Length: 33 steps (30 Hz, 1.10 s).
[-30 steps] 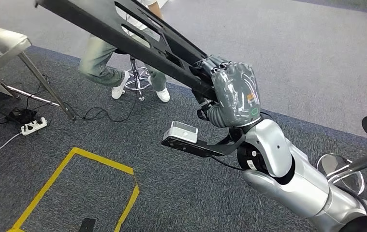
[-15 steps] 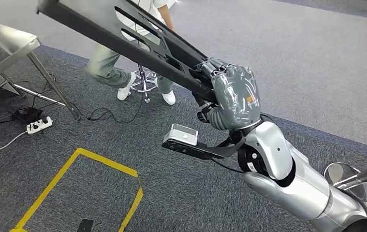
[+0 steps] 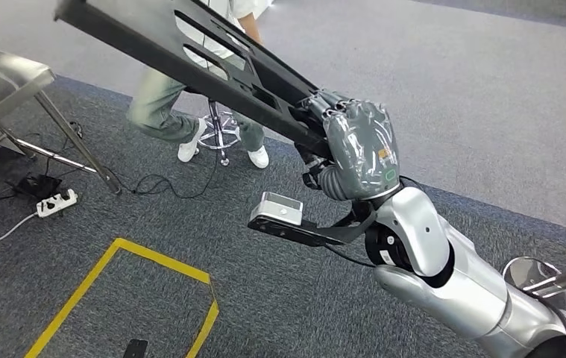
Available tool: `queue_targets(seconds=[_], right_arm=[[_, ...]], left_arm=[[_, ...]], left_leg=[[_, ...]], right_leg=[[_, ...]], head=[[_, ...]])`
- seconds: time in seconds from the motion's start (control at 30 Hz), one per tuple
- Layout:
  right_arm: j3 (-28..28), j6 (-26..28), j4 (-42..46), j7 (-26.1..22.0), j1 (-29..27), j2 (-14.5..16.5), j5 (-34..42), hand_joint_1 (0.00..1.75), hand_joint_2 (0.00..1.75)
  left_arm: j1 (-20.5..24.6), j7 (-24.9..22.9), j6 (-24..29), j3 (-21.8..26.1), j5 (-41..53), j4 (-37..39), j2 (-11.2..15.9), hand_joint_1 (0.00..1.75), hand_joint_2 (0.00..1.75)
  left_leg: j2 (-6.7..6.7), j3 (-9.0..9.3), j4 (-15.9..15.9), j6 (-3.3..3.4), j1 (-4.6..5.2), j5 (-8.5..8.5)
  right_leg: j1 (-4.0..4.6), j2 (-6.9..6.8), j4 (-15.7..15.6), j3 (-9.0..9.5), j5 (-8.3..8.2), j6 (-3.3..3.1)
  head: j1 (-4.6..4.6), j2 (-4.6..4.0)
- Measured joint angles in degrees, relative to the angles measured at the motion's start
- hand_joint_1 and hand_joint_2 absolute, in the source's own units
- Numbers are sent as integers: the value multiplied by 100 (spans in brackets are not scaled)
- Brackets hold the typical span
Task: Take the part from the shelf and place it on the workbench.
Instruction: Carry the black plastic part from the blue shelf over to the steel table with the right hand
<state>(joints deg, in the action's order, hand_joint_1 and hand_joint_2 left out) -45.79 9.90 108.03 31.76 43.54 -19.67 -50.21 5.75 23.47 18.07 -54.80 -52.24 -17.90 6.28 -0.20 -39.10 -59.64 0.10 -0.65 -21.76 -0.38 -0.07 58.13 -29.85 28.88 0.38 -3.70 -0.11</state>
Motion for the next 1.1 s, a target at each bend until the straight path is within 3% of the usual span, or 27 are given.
queue_targets(seconds=[0.1,0.17,0.2,0.27,0.3,0.33,0.37,0.43,0.47,0.5,0.6,0.67,0.77,0.8,0.83,0.87,0.93,0.97,1.03,1.1], right_arm=[[0,-4,-3,-5,4,0,6,175,175],[1,-4,-3,-7,10,0,7,175,175],[2,-4,-3,-7,12,0,8,175,175],[1,-5,-5,-7,3,0,9,175,175],[0,-7,-7,-7,-9,0,10,175,175],[-1,-9,-9,-7,-20,0,12,175,175],[-2,-11,-10,-7,-27,-1,14,175,175],[-1,-14,-15,-4,-31,-3,22,175,175],[-1,-16,-16,-3,-27,-5,27,175,175],[0,-19,-17,-2,-24,-6,31,175,175],[1,-24,-16,-1,-18,-9,33,175,175],[2,-22,-16,0,-13,-9,33,175,175],[1,-25,-16,-3,-24,-3,43,175,175],[0,-27,-16,-4,-34,-2,51,175,175],[-1,-31,-16,-5,-42,-2,60,175,175],[-2,-37,-16,-6,-47,-2,67,175,175],[-2,-50,-16,-7,-48,-2,75,175,175],[-2,-55,-16,-7,-47,-3,77,175,175],[-1,-60,-16,-6,-46,-4,80,175,175],[0,-61,-15,-6,-45,-4,79,175,175]], left_arm=[[1,-17,32,-2,13,0,-1,0,175],[1,-21,50,-2,14,0,-3,0,175],[5,-22,56,-2,14,0,-4,0,175],[18,-23,61,-2,14,0,-5,0,175],[18,-24,63,-2,13,0,-5,0,175],[15,-25,66,-2,13,0,-5,0,175],[10,-25,69,-2,14,0,-5,0,175],[7,-26,83,-3,14,0,-8,0,175],[9,-28,92,-4,13,0,-11,0,175],[14,-29,104,-4,11,0,-14,0,175],[21,-34,151,-4,9,0,-17,0,175],[19,-35,175,-4,10,0,-19,0,175],[27,-43,209,-4,13,0,-20,0,175],[22,-50,225,-4,14,0,-20,0,175],[13,-56,242,-4,15,0,-20,0,175],[5,-65,257,-4,15,0,-20,0,175],[5,-76,284,-4,17,0,-18,0,175],[16,-81,295,-4,20,0,-17,0,175],[39,-90,316,-4,29,0,-18,0,175],[42,-103,337,-5,41,0,-18,0,175]], left_leg=[[-19,71,60,137,9,-111],[-27,163,103,223,5,-161],[-28,210,118,259,8,-191],[-28,283,117,303,26,-262],[-30,322,112,308,33,-301],[-35,369,105,309,38,-344],[-44,428,96,305,40,-391],[-65,552,74,280,50,-489],[-76,590,58,258,61,-531],[-82,606,50,234,67,-560],[-80,607,59,155,56,-618],[-63,526,-139,88,46,-742],[-43,-30,-1125,4,22,-1108],[-39,-222,-1401,-11,16,-1149],[-30,-332,-1500,-17,13,-1090],[-14,-330,-1376,-14,13,-925],[124,-71,-670,19,26,-479],[213,77,-318,48,51,-335],[313,213,20,110,99,-265],[222,220,54,169,99,-263]], right_leg=[[4,-7,-32,42,68,87],[-6,-7,216,-50,204,131],[-10,-5,533,-224,315,140],[-11,1,1348,-755,526,143],[-14,1,1629,-987,534,144],[-16,1,1709,-1125,432,143],[-16,1,1551,-1143,208,135],[-6,4,810,-936,-355,93],[4,6,458,-807,-523,65],[15,7,241,-723,-589,41],[24,10,106,-651,-539,-30],[2,-7,49,-588,-526,-87],[-6,-68,27,-523,-482,-148],[-4,-89,31,-510,-463,-152],[-3,-113,37,-494,-441,-152],[-3,-138,45,-472,-415,-148],[3,-198,64,-415,-355,-123],[19,-227,79,-394,-322,-99],[53,-297,83,-373,-282,-49],[68,-373,71,-357,-258,2]], head=[[13,0],[30,0],[41,0],[48,0],[48,0],[48,0],[49,0],[53,0],[56,0],[53,0],[43,0],[36,0],[20,0],[20,0],[20,0],[19,0],[20,0],[18,0],[17,0],[17,0]])
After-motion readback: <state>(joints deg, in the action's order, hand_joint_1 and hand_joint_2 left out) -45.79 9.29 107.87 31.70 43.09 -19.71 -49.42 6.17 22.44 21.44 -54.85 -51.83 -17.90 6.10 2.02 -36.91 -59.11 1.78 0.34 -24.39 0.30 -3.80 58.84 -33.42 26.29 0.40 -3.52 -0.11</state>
